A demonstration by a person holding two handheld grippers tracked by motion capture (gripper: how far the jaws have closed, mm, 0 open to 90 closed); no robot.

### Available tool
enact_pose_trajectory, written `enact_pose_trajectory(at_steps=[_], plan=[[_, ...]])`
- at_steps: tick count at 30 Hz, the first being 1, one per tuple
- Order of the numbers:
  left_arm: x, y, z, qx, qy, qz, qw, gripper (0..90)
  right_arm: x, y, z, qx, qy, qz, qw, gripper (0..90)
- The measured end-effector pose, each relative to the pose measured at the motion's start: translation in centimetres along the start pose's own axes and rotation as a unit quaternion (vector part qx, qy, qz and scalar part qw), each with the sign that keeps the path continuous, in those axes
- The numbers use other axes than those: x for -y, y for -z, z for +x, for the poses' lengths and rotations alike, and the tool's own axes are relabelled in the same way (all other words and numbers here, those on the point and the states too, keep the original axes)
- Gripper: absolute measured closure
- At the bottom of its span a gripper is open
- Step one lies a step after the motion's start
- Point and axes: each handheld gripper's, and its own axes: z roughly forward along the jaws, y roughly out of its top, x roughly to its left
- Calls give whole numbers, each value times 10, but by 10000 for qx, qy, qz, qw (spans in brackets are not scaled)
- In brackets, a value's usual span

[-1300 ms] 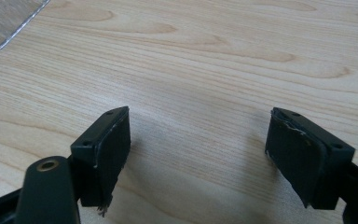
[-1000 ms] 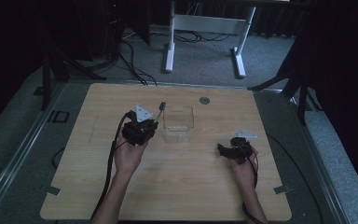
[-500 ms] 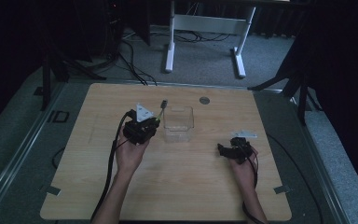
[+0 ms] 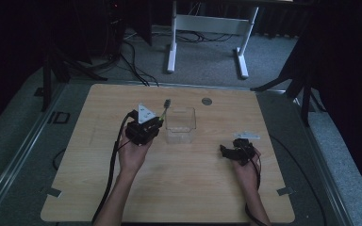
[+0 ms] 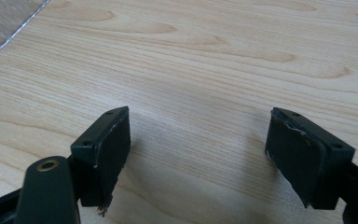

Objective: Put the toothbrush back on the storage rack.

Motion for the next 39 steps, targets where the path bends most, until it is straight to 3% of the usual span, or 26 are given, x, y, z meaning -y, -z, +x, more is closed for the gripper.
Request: enact_pose_trajectory(at_steps=[20,39], plan=[[-1,-2,1,102,18,-271,9996,788,0,0,0,-1,0,-1,10000,220],[-4,-5,3,273,77,-374,9989,787,0,0,0,0,0,-1,10000,220]])
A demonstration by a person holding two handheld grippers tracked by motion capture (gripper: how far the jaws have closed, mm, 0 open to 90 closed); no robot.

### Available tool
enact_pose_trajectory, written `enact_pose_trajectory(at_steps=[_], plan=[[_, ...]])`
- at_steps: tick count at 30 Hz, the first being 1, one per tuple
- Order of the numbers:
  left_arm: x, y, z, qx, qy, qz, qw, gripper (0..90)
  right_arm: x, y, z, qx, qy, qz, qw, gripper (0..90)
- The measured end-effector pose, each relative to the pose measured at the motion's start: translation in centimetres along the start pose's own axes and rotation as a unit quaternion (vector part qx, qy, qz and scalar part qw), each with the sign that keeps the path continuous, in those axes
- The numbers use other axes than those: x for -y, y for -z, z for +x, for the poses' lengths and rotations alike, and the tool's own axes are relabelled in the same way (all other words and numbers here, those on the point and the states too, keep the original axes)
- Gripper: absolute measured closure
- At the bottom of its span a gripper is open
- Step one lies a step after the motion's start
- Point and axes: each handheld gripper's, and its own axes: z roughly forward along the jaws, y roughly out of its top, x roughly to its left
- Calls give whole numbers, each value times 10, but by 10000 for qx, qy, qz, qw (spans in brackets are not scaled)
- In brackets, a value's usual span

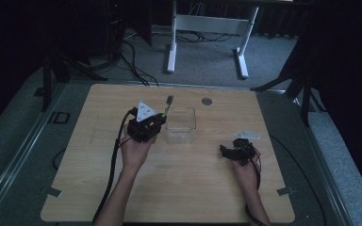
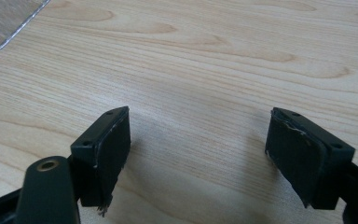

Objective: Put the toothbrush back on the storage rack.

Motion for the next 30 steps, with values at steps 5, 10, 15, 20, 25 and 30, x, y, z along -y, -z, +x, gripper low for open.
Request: enact_pose_trajectory(at_steps=[5,10,15,20,25,30], plan=[[-1,-2,1,63,37,19,10000,787,0,0,0,0,-1,1,10000,220],[-2,-3,2,91,76,28,9999,787,0,0,0,-1,-1,1,10000,220],[-5,-3,2,110,91,-8,9999,787,0,0,0,0,-4,-1,10000,220],[-6,-4,2,116,116,-13,9999,787,0,0,0,-1,-5,0,10000,220],[-7,-5,2,165,141,7,9998,787,0,0,0,-1,-6,0,10000,220],[-8,-5,1,168,136,-14,9998,787,0,0,0,-1,-8,0,10000,220]])
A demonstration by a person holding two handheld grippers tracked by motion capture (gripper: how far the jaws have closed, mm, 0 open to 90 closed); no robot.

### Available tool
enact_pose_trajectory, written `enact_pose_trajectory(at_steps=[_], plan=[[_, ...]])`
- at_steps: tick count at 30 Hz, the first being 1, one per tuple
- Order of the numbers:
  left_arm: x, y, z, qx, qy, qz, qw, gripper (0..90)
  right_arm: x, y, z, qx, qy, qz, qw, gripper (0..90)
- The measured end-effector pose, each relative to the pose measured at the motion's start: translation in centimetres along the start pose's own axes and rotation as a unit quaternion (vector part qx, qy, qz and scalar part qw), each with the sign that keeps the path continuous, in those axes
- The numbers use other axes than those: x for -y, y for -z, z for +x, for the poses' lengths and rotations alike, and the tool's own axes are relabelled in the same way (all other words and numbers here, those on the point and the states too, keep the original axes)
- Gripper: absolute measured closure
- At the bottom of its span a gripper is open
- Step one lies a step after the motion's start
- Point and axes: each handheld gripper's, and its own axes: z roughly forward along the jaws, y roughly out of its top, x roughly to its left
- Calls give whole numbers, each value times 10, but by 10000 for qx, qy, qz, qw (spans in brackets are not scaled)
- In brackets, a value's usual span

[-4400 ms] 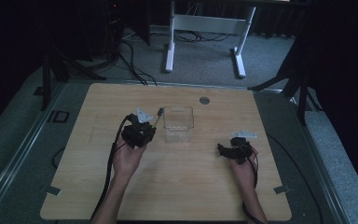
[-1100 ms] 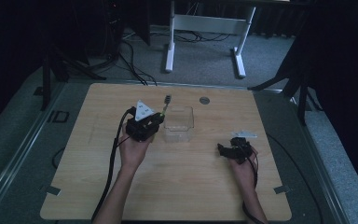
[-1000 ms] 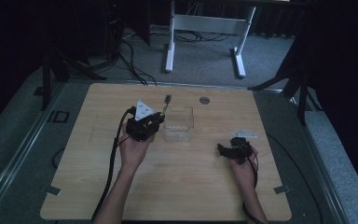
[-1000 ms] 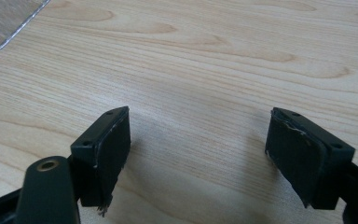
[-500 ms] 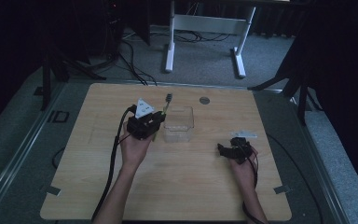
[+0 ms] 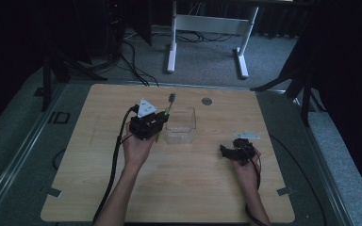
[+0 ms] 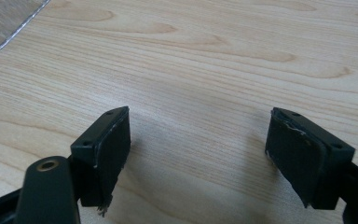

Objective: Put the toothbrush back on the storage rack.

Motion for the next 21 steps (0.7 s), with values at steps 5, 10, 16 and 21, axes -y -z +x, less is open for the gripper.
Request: enact_pose_trajectory(at_steps=[5,10,16,21], plan=[[-1,0,0,9,11,-25,10000,787,0,0,0,2,2,2,10000,220],[-1,-1,0,28,39,-42,10000,787,0,0,0,0,2,2,10000,220],[-3,-2,1,23,36,-43,10000,787,0,0,0,1,3,1,10000,220],[-5,-2,2,36,36,-60,10000,787,0,0,0,-2,14,1,10000,220]])
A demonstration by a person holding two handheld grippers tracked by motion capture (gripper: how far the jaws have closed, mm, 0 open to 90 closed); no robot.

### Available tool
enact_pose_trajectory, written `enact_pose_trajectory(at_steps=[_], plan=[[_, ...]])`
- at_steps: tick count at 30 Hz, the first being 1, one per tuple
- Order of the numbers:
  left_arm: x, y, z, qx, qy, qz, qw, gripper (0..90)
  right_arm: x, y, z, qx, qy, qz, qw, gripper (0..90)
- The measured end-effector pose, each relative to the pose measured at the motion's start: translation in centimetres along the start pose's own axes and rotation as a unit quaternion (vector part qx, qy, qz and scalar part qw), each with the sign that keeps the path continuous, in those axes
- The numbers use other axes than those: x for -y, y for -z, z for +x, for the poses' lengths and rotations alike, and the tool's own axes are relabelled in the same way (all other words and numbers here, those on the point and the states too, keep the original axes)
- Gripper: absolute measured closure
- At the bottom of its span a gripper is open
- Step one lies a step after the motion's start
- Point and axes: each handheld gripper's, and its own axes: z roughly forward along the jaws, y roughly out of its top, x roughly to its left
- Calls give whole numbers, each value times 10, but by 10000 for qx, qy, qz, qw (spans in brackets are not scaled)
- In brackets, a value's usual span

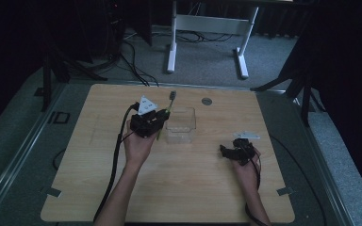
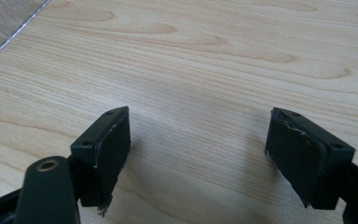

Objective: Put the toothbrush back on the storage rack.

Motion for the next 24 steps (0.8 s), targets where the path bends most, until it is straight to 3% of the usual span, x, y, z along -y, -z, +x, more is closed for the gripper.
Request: enact_pose_trajectory(at_steps=[24], plan=[[-10,-7,-1,45,41,-109,9999,787,0,0,0,0,2,0,10000,220]])
